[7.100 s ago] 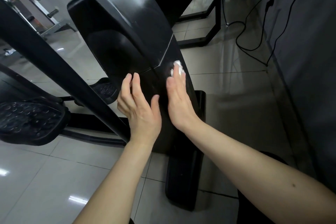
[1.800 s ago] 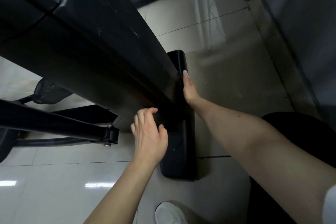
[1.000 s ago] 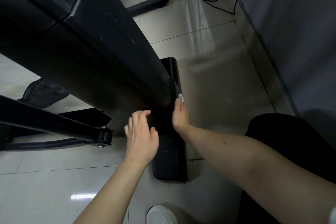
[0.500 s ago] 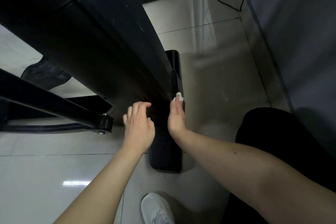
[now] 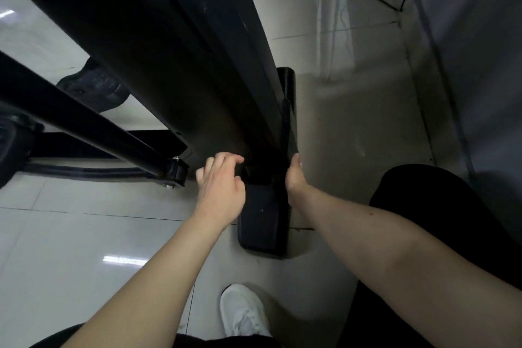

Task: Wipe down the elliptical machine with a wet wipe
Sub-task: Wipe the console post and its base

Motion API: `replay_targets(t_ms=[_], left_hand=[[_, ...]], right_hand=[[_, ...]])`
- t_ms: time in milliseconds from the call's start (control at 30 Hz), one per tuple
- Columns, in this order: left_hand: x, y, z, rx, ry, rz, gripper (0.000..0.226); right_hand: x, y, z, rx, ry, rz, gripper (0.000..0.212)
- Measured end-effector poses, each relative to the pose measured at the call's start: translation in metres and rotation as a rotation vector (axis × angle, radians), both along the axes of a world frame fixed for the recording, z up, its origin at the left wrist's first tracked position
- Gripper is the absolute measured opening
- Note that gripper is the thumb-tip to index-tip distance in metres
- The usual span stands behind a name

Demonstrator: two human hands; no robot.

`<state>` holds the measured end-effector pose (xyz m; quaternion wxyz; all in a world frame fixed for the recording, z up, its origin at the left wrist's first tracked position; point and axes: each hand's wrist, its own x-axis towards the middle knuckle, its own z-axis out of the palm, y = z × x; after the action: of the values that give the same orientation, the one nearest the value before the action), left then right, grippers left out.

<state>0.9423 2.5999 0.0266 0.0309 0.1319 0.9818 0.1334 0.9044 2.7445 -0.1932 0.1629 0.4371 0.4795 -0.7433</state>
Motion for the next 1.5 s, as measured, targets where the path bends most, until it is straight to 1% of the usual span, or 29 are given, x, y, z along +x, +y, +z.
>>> replay_targets(t_ms=[33,67,100,133,167,200,233,300,367,433,500,533,567,633,700,767,833,933,1000,1067,1100,1167,1233,1300,1333,1400,1433,1467,1500], left_hand=[[0.000,0.001,0.001,0.000,-0.002,-0.004,0.041],[0.000,0.002,0.003,0.000,-0.003,-0.010,0.040],[-0.001,0.003,0.005,-0.003,-0.004,-0.017,0.039],[-0.001,0.004,0.005,-0.010,-0.009,-0.024,0.038],[-0.002,0.005,0.006,-0.018,-0.016,-0.030,0.037],[-0.003,0.006,0.006,-0.026,-0.026,-0.034,0.036],[-0.005,0.007,0.006,-0.032,-0.038,-0.034,0.035],[-0.008,0.007,0.004,-0.044,-0.072,-0.022,0.034],[-0.010,0.004,0.000,-0.070,-0.119,0.011,0.034],[-0.009,-0.003,-0.004,-0.115,-0.169,0.054,0.034],[-0.006,-0.010,-0.006,-0.150,-0.206,0.099,0.035],[-0.004,-0.013,-0.007,-0.158,-0.223,0.119,0.035],[-0.002,-0.016,-0.008,-0.160,-0.238,0.133,0.034],[0.002,-0.021,-0.010,-0.163,-0.271,0.143,0.034],[0.007,-0.025,-0.012,-0.169,-0.316,0.129,0.034],[0.010,-0.029,-0.015,-0.184,-0.378,0.089,0.035],[0.011,-0.033,-0.018,-0.212,-0.457,0.048,0.036],[0.012,-0.037,-0.025,-0.186,-0.558,0.087,0.035],[0.013,-0.041,-0.032,-0.139,-0.598,0.157,0.033],[0.017,-0.046,-0.036,-0.124,-0.629,0.200,0.033],[0.019,-0.048,-0.038,-0.126,-0.647,0.208,0.032],[0.022,-0.051,-0.041,-0.132,-0.683,0.200,0.033],[0.026,-0.052,-0.042,-0.137,-0.705,0.190,0.034],[0.029,-0.054,-0.043,-0.131,-0.712,0.188,0.033],[0.030,-0.055,-0.044,-0.126,-0.708,0.194,0.031],[0.031,-0.058,-0.043,-0.124,-0.709,0.211,0.028],[0.031,-0.060,-0.042,-0.125,-0.714,0.219,0.029],[0.030,-0.062,-0.041,-0.126,-0.718,0.226,0.031],[0.030,-0.063,-0.041,-0.124,-0.719,0.232,0.033]], right_hand=[[0.000,0.001,-0.020,-0.021,-0.017,-0.006,0.120],[0.002,0.000,-0.025,-0.013,-0.023,-0.008,0.104],[0.007,-0.001,-0.012,0.014,-0.038,0.008,0.082],[0.014,-0.001,0.023,0.063,-0.030,0.033,0.068],[0.020,-0.001,0.054,0.107,-0.003,0.086,0.061],[0.023,-0.001,0.070,0.151,0.019,0.150,0.054],[0.025,-0.001,0.081,0.190,0.028,0.162,0.046],[0.026,0.000,0.097,0.262,0.035,0.121,0.039],[0.030,-0.003,0.109,0.226,0.073,0.073,0.034],[0.032,-0.005,0.111,0.173,0.117,0.023,0.022],[0.035,-0.001,0.110,0.221,0.122,-0.036,0.013],[0.037,0.002,0.112,0.277,0.130,-0.055,0.011],[0.040,0.005,0.112,0.353,0.150,-0.049,0.010],[0.049,0.006,0.106,0.572,0.203,0.083,0.013],[0.057,0.002,0.100,0.841,0.321,0.349,0.019],[0.060,-0.003,0.089,1.042,0.493,0.635,0.024],[0.063,-0.007,0.075,1.195,0.611,0.901,0.027],[0.090,-0.016,0.046,1.344,0.696,1.210,0.051],[0.119,-0.022,0.034,1.334,0.724,1.442,0.068],[0.136,-0.025,0.027,1.281,0.800,1.605,0.075],[0.133,-0.024,0.028,1.310,0.828,1.640,0.076],[0.107,-0.022,0.042,1.437,0.797,1.637,0.075],[0.084,-0.019,0.048,1.427,0.704,1.588,0.072],[0.094,-0.021,0.048,1.362,0.747,1.486,0.072],[0.110,-0.022,0.042,1.311,0.814,1.516,0.073],[0.140,-0.022,0.036,1.229,0.899,1.794,0.075],[0.138,-0.021,0.036,1.264,0.939,1.859,0.076],[0.124,-0.023,0.040,1.331,0.972,1.846,0.076],[0.105,-0.026,0.046,1.409,0.930,1.818,0.074]])
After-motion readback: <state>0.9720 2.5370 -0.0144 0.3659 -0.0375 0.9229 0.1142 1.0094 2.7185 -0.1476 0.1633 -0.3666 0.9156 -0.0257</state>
